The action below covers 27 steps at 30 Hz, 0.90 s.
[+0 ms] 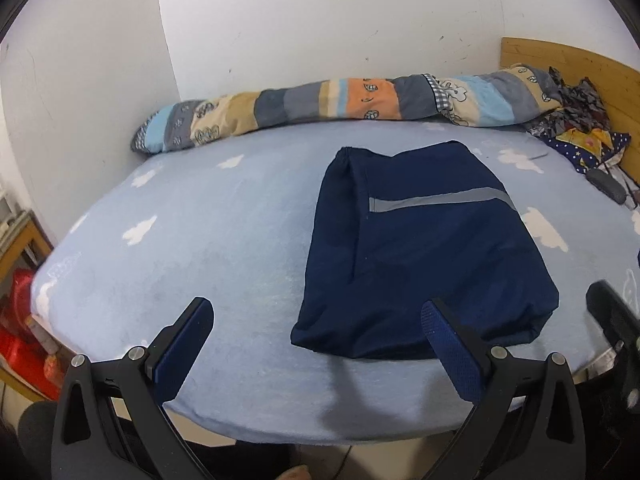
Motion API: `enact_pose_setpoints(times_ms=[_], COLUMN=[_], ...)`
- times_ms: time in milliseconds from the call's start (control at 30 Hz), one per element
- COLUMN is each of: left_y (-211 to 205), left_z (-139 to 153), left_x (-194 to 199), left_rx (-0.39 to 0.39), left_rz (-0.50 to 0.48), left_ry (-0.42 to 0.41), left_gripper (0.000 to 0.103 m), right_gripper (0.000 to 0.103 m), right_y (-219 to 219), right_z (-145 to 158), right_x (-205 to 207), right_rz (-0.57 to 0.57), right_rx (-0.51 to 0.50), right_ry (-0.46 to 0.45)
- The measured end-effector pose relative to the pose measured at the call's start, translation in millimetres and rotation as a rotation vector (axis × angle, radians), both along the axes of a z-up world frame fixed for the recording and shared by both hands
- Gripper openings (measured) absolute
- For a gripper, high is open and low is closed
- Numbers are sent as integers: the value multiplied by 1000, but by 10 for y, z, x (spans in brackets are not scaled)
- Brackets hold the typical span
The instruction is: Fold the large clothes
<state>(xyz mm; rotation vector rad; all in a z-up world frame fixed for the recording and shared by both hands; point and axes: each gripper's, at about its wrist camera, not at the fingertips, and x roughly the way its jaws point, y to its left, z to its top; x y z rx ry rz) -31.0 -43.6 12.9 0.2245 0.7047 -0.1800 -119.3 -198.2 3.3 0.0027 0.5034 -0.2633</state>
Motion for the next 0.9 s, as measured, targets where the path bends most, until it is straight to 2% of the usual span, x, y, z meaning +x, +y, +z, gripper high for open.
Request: enact_pose_setpoints(times_ms=[300,533,900], left_y=[15,40,6], left_z=[-30,-37,-16], left_x=[20,37,-14], left_rx=[-23,-20,9], left_rz=[-34,-16,-15], left_ry=[40,46,17], left_gripper=[103,103,103], right_gripper=[93,93,93], right_y=[154,171,138], right_z=[-25,-13,9], right_x=[69,55,50], right_rz=[44,45,39], right_rx=[-24,-30,-24], right_ry=[-2,-17,-21])
